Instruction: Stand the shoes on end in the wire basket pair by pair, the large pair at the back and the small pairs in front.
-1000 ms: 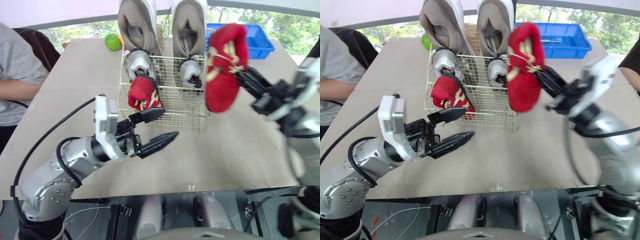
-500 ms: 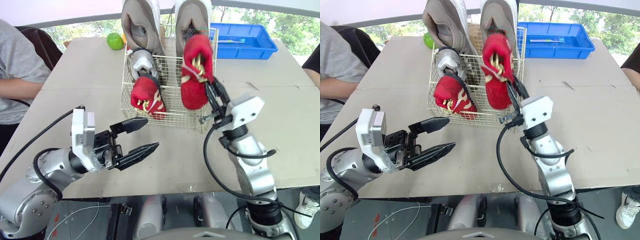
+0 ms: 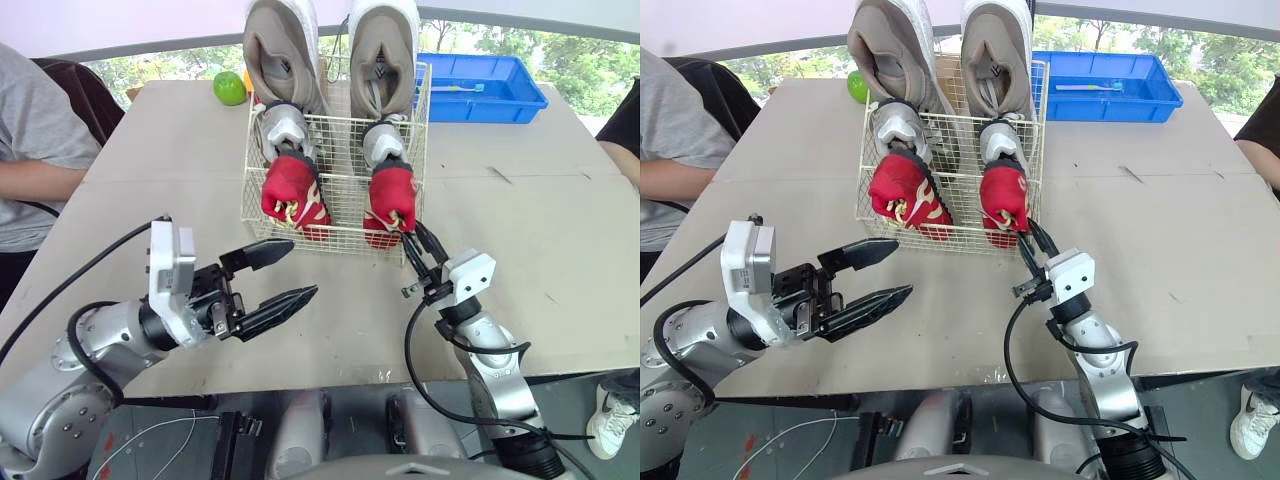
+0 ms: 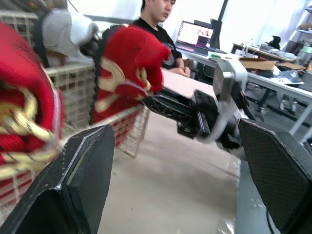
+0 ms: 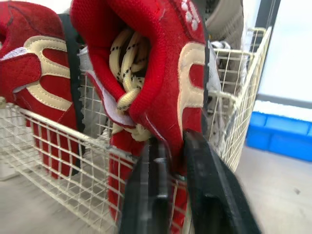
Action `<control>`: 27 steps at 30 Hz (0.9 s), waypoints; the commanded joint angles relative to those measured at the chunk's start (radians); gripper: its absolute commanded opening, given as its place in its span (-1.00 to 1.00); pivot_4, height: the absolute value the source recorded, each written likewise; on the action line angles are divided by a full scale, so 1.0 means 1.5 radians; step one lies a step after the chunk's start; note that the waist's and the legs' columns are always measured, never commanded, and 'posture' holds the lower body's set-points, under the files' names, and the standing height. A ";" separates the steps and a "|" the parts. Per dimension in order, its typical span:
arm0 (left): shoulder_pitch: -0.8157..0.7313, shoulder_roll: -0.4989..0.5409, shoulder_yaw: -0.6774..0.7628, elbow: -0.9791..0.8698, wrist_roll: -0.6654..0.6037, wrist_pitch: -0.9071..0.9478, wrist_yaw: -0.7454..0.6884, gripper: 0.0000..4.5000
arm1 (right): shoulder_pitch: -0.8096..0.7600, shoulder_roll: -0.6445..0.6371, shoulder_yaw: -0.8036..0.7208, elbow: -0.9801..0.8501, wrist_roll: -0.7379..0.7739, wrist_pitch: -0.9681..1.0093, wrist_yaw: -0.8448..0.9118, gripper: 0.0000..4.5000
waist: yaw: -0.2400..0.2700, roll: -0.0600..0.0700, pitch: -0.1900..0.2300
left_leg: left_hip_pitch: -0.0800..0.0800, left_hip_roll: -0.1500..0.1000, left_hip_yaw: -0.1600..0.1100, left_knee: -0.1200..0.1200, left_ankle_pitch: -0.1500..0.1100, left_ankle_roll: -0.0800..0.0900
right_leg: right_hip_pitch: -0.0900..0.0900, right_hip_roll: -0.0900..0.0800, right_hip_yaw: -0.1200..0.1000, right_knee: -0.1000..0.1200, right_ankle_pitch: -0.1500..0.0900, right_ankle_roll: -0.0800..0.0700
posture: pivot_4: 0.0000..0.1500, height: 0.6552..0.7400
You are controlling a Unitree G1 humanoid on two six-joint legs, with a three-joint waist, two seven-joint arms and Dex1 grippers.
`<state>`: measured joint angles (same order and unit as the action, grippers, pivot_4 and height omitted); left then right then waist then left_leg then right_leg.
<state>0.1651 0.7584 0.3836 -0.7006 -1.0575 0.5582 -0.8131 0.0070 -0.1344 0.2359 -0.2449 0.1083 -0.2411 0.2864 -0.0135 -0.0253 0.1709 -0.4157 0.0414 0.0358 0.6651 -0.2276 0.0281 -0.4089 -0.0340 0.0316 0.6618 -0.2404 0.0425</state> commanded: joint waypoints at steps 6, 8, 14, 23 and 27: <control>0.055 -0.005 0.002 0.013 0.023 -0.003 -0.014 0.93 | 0.058 -0.092 -0.061 -0.091 0.091 0.108 0.083 0.97 | 0.003 0.000 0.000 | 0.000 0.000 0.000 0.000 0.000 0.000 | 0.000 -0.003 0.000 0.000 0.000 0.000 | 1.00 1.00; 0.079 -0.006 0.006 0.026 0.038 0.001 -0.011 0.93 | 0.076 -0.167 -0.108 -0.134 0.133 0.151 0.136 0.97 | 0.003 0.001 0.001 | 0.000 0.000 0.001 0.000 0.000 0.000 | 0.000 -0.004 0.001 -0.001 0.000 0.000 | 1.00 1.00; 0.165 -0.004 0.041 0.054 0.109 -0.036 -0.047 0.93 | 0.174 -0.378 -0.286 -0.180 0.254 0.231 0.299 0.97 | 0.002 0.001 0.001 | 0.000 0.000 0.005 -0.004 0.000 0.000 | -0.002 -0.002 0.004 -0.001 0.000 0.000 | 1.00 1.00; 0.179 -0.020 0.015 0.114 0.195 -0.097 -0.095 0.93 | 0.238 -0.467 -0.424 -0.142 0.296 0.273 0.407 0.97 | 0.003 0.000 0.000 | 0.001 0.000 0.006 -0.007 0.000 0.000 | -0.003 0.000 0.005 -0.002 -0.003 0.001 | 1.00 1.00; 0.163 -0.052 0.007 0.116 0.180 -0.130 -0.131 0.93 | 0.150 -0.444 -0.381 -0.239 0.350 0.338 0.350 0.97 | -0.002 0.000 0.001 | 0.001 0.000 0.007 -0.007 0.000 0.000 | -0.003 0.000 0.006 -0.002 -0.003 0.001 | 1.00 1.00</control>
<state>0.4071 0.6819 0.3821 -0.5072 -0.7692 0.4003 -0.9742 0.2655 -0.7977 -0.3454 -0.5076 0.5891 0.2434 0.8402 -0.0159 -0.0254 0.1717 -0.4144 0.0415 0.0460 0.6546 -0.2278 0.0284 -0.4136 -0.0339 0.0400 0.6585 -0.2450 0.0441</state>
